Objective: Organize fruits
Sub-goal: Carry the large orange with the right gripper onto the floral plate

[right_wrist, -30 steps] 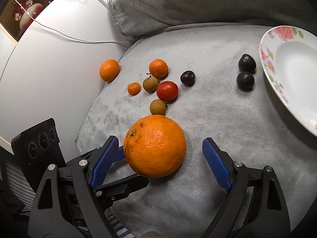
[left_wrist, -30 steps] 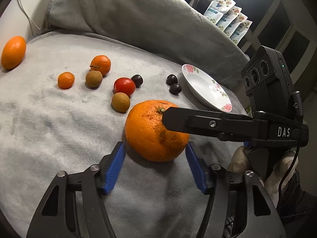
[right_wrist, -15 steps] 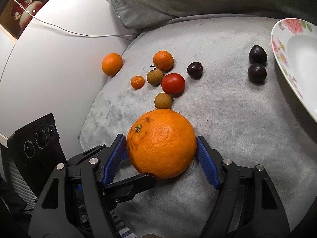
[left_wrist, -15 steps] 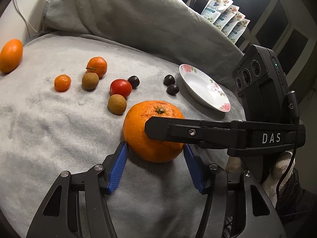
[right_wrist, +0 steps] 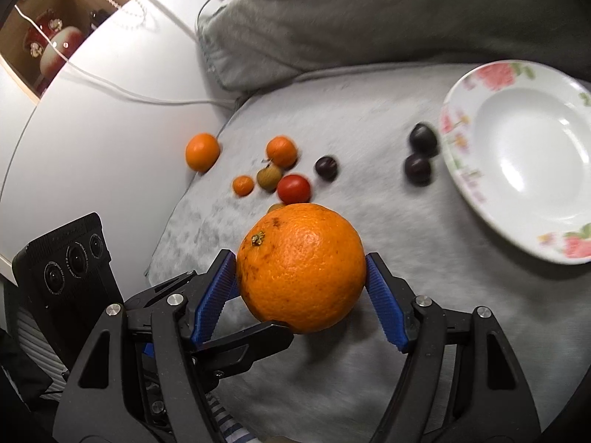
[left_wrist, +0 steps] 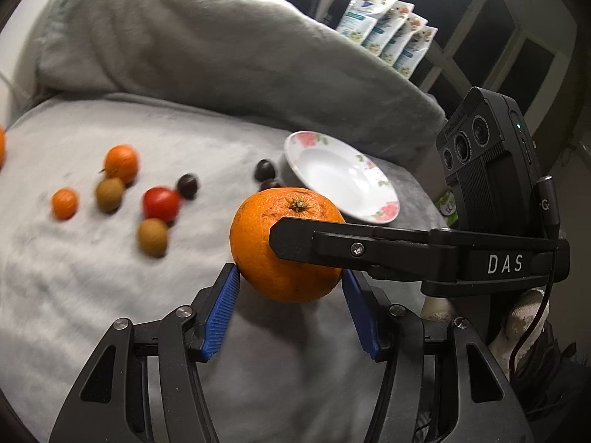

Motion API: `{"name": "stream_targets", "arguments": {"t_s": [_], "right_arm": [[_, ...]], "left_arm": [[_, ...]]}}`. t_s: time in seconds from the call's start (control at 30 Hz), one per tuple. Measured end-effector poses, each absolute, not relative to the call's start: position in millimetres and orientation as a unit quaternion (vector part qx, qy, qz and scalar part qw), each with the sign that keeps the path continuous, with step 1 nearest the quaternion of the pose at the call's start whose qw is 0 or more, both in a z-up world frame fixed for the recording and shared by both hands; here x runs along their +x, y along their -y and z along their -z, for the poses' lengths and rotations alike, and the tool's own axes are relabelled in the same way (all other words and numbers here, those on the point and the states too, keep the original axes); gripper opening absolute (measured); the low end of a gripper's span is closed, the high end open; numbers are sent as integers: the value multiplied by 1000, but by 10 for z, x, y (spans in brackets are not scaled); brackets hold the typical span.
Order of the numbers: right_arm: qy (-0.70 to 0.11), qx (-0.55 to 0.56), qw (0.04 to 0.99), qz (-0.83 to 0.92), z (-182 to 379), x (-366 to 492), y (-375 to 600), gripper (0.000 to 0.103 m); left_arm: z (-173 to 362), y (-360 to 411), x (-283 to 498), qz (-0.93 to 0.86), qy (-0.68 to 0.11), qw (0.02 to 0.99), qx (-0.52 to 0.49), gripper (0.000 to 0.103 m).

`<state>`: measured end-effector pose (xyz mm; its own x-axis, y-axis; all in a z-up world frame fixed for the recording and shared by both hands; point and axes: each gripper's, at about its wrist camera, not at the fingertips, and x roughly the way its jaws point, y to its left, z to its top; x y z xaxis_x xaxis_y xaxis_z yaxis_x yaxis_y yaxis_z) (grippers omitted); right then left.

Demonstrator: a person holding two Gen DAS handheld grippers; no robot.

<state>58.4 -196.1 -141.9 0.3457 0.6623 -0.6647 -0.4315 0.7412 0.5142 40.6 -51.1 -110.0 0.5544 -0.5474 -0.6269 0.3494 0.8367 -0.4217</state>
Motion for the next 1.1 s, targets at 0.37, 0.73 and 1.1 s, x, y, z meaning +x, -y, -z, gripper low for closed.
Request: {"name": "stream_targets", "arguments": {"t_s": [0.37, 0.73, 1.1], "right_arm": [[-436, 140, 838, -295, 1239, 725, 2455, 74], [-435, 153, 845, -270, 1227, 949, 2780, 74], [-441, 161, 847, -250, 1278, 1031, 2950, 74]], "left_arm": [[990, 997, 723, 294, -394, 864, -111, 57], [1010, 1282, 915, 302, -402, 859, -96, 57], [991, 1373, 942, 300, -401, 862, -80, 52]]}}
